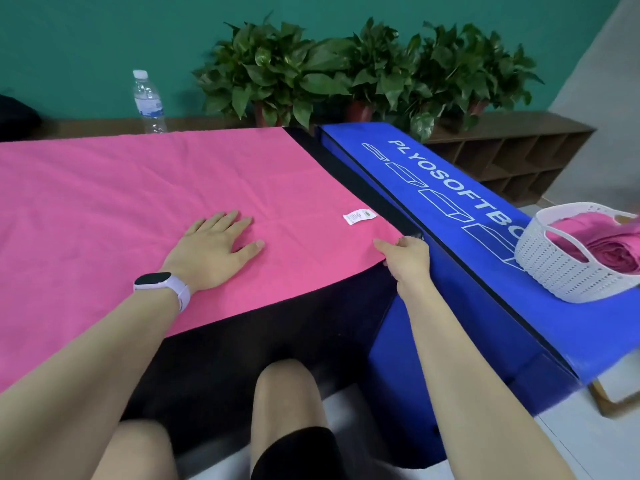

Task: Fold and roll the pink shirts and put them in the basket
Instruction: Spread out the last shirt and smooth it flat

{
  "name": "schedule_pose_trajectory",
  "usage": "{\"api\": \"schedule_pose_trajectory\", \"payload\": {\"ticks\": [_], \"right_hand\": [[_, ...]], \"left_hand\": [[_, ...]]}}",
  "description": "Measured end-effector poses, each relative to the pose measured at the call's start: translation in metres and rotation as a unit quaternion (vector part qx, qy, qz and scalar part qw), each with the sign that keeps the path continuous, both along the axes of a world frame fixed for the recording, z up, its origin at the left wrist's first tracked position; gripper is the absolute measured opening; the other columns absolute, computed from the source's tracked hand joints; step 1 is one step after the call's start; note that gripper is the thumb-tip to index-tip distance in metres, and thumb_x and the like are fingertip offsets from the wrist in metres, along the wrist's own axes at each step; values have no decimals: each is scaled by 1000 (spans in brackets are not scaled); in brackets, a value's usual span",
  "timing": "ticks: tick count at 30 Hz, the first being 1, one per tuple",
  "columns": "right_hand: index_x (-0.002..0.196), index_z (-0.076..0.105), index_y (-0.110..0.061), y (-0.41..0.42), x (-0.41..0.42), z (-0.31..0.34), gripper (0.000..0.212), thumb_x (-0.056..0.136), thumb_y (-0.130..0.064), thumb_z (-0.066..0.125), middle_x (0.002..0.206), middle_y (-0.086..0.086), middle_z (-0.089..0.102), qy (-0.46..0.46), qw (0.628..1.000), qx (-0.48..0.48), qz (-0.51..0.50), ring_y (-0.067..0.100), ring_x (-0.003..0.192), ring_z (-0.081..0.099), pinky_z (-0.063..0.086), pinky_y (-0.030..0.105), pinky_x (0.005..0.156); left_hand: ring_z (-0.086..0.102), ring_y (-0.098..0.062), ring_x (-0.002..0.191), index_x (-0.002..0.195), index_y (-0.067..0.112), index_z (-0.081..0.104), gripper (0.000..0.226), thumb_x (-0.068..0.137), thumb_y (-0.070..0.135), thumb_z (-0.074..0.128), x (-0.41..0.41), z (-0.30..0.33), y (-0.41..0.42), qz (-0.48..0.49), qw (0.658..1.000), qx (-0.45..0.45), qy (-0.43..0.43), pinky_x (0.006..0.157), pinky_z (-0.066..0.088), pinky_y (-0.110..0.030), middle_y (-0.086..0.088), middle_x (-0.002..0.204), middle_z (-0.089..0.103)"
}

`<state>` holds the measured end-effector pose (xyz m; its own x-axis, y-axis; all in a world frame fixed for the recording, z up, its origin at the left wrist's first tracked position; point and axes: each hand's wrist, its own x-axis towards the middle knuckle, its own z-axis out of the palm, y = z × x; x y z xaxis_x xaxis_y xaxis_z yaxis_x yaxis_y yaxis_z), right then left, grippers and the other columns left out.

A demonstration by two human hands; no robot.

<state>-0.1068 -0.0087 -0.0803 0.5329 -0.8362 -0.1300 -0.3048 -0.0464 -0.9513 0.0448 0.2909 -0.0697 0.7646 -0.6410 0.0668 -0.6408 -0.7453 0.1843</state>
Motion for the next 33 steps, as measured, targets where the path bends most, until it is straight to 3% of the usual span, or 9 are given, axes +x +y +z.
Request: {"api": "schedule_pose_trajectory", "payload": {"ticks": [3, 7, 13, 18, 22, 24, 27, 31, 33], "right_hand": [[69, 46, -14, 4, -4, 3, 41, 85, -32, 80, 70, 9, 45, -6, 1000, -7, 0, 23, 64, 42, 38, 33, 58], [64, 38, -13, 19, 0, 16, 46, 88, -32, 72, 69, 7, 35, -39, 996, -62, 44, 23, 69, 32, 34, 38, 65], [85, 57, 9, 74, 68, 56, 46, 92, -35, 67, 72, 10, 53, -83, 963, -129, 223, 18, 65, 49, 39, 34, 63], [68, 51, -17, 144, 146, 63, 37, 94, -37, 67, 59, -5, 48, -66, 933, -161, 315, 11, 56, 45, 35, 31, 58], [96, 71, -14, 174, 179, 52, 43, 108, -42, 40, 98, 1, 74, -109, 930, -11, 352, 16, 97, 69, 51, 30, 91], [108, 68, -7, 179, 183, 30, 42, 109, -33, 34, 111, 7, 71, -48, 910, -158, 379, 25, 110, 63, 45, 36, 95], [134, 57, -17, 184, 190, 8, 38, 102, -30, 39, 141, 0, 57, 114, 778, -418, 455, 23, 136, 47, 31, 35, 111], [160, 26, -21, 187, 192, 10, 58, 106, -42, 29, 168, -1, 19, 133, 732, -476, 468, 17, 155, 14, 6, 41, 126], [161, 23, -22, 188, 188, 10, 59, 106, -45, 26, 169, -2, 16, 147, 722, -487, 468, 17, 155, 13, 5, 40, 126]], "left_hand": [[10, -13, 154, 158, 36, 23, 77, 94, 78, 16, 7, -7, -2, 3, 1000, -18, 2, 125, 4, -39, 9, 166, 15], [24, -7, 149, 154, 27, 38, 63, 101, 62, 31, 20, -1, 6, 54, 954, -237, 173, 125, 10, -32, 8, 161, 32], [23, -9, 150, 157, 24, 30, 64, 105, 57, 17, 6, -6, 2, 82, 954, -249, 144, 121, 9, -24, 8, 163, 29], [18, 3, 148, 159, 27, 24, 67, 101, 62, 19, 3, -1, 9, 77, 914, -370, 148, 121, 10, -21, 14, 163, 24], [11, 3, 150, 161, 24, 14, 64, 105, 53, 23, 1, 1, 10, 79, 909, -401, 84, 123, 9, -23, 12, 166, 14], [11, -2, 151, 161, 20, 15, 66, 104, 51, 28, 4, -1, 10, 93, 909, -400, 67, 123, 8, -23, 8, 167, 14], [17, -3, 147, 158, 15, 25, 61, 104, 39, 41, 10, -4, 10, 137, 890, -428, 79, 117, 9, -18, 11, 158, 25], [42, -14, 135, 141, 12, 49, 44, 96, 9, 52, 18, 6, 18, 217, 813, -513, 168, 112, 33, -27, 5, 139, 45], [46, -27, 134, 136, 6, 53, 44, 93, 1, 47, 29, 15, 38, 234, 851, -434, 181, 113, 37, -38, -9, 140, 48]]}}
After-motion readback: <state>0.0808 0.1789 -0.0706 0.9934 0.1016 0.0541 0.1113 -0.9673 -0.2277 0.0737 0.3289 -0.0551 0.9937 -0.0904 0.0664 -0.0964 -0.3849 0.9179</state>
